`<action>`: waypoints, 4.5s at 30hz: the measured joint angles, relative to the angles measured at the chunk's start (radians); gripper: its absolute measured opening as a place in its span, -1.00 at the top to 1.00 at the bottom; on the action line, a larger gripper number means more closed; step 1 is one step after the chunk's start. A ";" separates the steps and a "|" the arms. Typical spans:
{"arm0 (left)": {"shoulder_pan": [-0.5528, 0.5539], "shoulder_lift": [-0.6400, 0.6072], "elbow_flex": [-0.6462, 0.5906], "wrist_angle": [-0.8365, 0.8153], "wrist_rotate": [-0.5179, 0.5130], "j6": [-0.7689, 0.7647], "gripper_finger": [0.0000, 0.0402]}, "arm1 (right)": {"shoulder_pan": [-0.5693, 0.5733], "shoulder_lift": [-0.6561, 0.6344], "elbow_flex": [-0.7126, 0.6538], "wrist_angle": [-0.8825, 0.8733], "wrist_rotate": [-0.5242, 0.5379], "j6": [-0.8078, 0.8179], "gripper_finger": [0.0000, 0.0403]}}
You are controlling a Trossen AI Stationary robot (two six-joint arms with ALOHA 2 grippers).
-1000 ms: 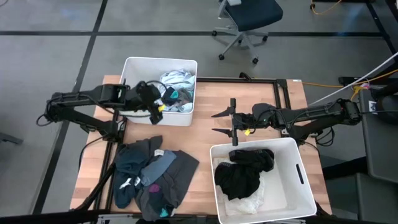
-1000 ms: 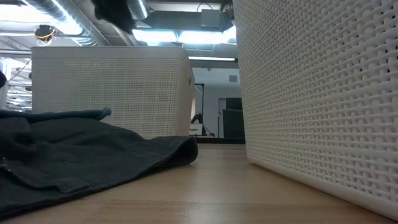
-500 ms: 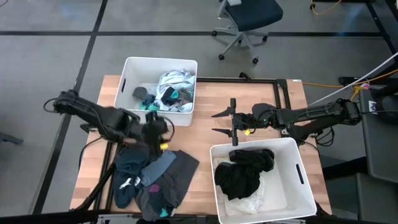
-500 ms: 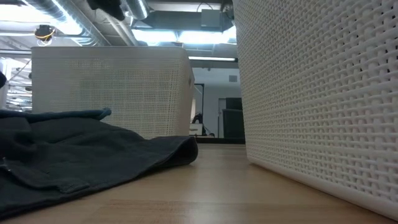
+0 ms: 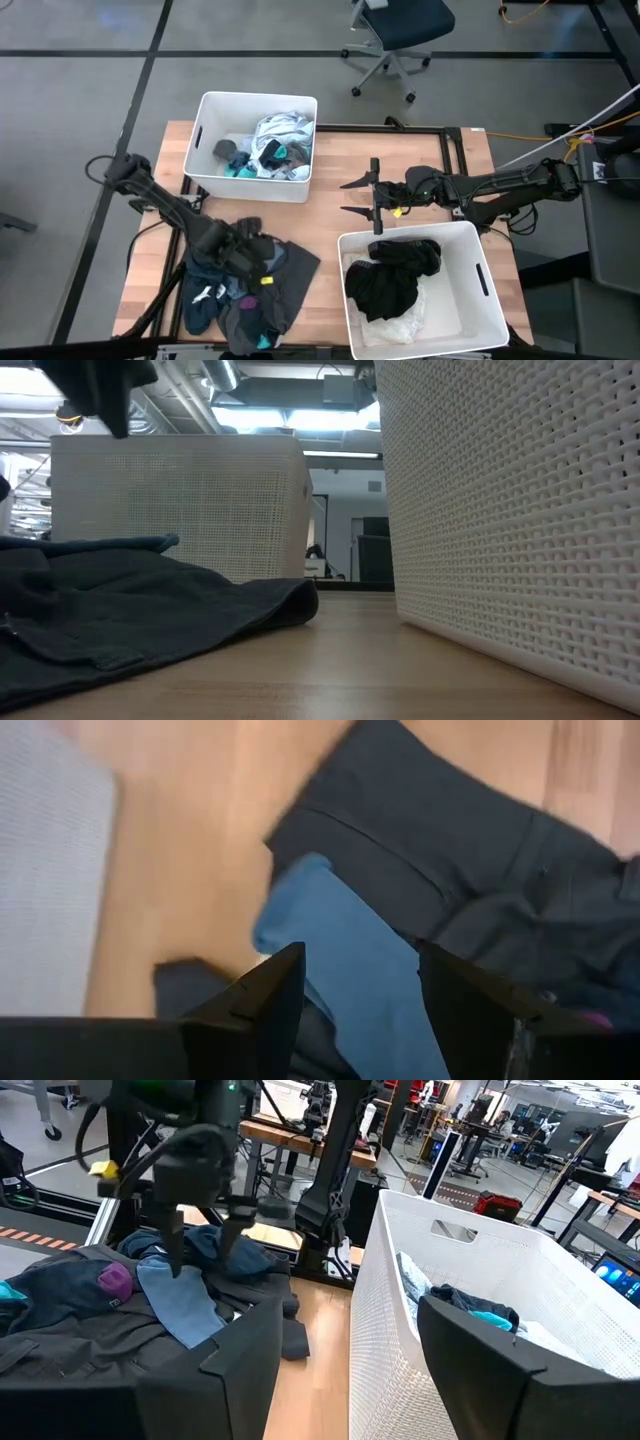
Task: Sort clothes
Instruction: Put the blue sock into the top white laundry bin
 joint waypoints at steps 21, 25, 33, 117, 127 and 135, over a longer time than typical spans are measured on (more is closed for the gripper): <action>0.011 0.019 -0.322 0.263 0.163 -0.078 0.08 | 0.000 0.000 0.000 0.001 0.000 0.000 -0.16; 0.011 0.018 -0.338 0.307 0.163 -0.052 0.08 | 0.000 0.000 0.000 0.002 0.000 0.000 -0.16; 0.011 0.018 -0.340 0.323 0.160 -0.030 0.09 | 0.000 0.000 0.000 0.002 0.000 0.000 -0.16; 0.220 -0.517 0.098 0.137 -1.115 0.649 0.98 | 0.000 0.000 0.000 0.002 0.000 0.000 -0.16; 0.449 -0.599 0.098 0.271 -0.886 0.711 0.99 | 0.000 0.000 0.000 0.003 0.000 -0.021 -0.16; 0.615 -0.573 0.097 0.430 -0.737 0.844 0.99 | 0.000 0.000 0.000 0.003 0.000 -0.026 -0.16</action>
